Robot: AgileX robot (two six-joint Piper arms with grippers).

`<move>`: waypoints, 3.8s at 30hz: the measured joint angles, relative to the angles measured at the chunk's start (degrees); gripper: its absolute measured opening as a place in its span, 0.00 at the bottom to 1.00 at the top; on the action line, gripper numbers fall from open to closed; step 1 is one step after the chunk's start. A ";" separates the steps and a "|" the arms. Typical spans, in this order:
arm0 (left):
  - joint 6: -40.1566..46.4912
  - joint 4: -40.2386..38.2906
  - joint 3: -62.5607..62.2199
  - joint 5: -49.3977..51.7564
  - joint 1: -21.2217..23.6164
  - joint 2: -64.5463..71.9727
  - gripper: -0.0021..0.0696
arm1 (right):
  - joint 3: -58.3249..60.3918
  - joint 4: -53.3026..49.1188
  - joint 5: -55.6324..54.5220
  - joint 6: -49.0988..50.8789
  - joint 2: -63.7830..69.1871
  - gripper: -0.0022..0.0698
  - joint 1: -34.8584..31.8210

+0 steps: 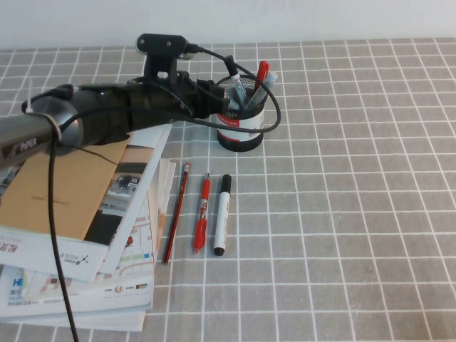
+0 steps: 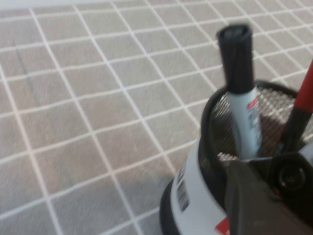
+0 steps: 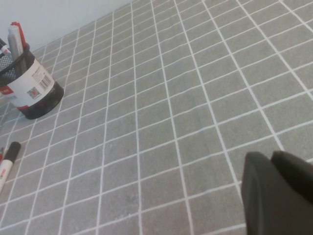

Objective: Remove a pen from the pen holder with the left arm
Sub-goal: 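Take a marker out of the pen holder and lay it on the table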

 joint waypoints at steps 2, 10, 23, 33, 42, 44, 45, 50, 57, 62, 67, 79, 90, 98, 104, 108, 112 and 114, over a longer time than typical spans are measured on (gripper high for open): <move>-0.10 0.00 -0.60 0.26 0.00 0.00 0.18 | 0.00 0.00 0.00 0.00 0.00 0.01 0.00; -0.10 0.00 -2.91 1.17 0.00 0.04 0.18 | 0.00 0.00 0.00 0.00 0.00 0.01 0.00; -2.90 0.52 -3.05 2.55 0.00 -3.23 0.18 | 0.00 0.13 0.00 0.00 0.00 0.01 0.00; -23.21 24.02 -3.05 4.36 0.00 -10.18 0.18 | 0.00 0.16 0.00 0.00 0.00 0.01 0.00; -46.92 57.83 -3.05 14.95 -4.08 -19.53 0.18 | 0.00 0.16 0.00 0.00 0.00 0.01 0.00; -53.02 66.50 -3.05 17.05 -6.41 -22.48 0.18 | 0.00 0.16 0.00 0.00 0.00 0.01 0.00; -55.38 69.68 -3.15 18.02 -7.52 -23.66 0.18 | 0.00 0.16 0.00 0.00 0.00 0.01 0.00; -66.75 82.79 -6.76 31.18 -11.13 -27.86 0.18 | 0.00 0.16 0.00 0.00 0.00 0.01 0.00; -75.02 91.64 -12.57 50.79 -13.76 -27.78 0.18 | 0.00 0.16 0.00 0.00 0.00 0.01 0.00; -79.10 93.39 -13.09 51.89 -16.43 -25.76 0.18 | 0.00 0.26 0.00 0.00 0.00 0.01 0.00; -81.69 93.39 -13.09 51.89 -19.56 -19.51 0.18 | 0.00 0.26 0.00 0.00 0.00 0.01 0.00; -82.30 89.89 -20.27 50.98 -20.05 -1.40 0.18 | 0.00 0.26 0.00 0.00 0.00 0.01 0.00; -86.85 91.96 -26.75 50.94 -19.92 6.32 0.18 | 0.00 0.26 0.00 0.00 0.00 0.01 0.00; -95.06 92.75 -26.75 49.00 -16.82 8.12 0.18 | 0.00 0.26 0.00 0.00 0.00 0.01 0.00; -98.57 90.02 -26.75 45.11 -14.82 8.12 0.18 | 0.00 0.26 0.00 0.00 0.00 0.01 0.00; -100.53 89.00 -26.75 43.73 -13.67 8.26 0.18 | 0.00 0.26 0.00 0.00 0.00 0.01 0.00; -101.69 88.88 -26.75 43.41 -12.74 8.62 0.18 | 0.00 0.26 0.00 0.00 0.00 0.01 0.00; -102.06 88.88 -26.75 43.41 -12.49 8.62 0.18 | 0.00 0.26 0.00 0.00 0.00 0.01 0.00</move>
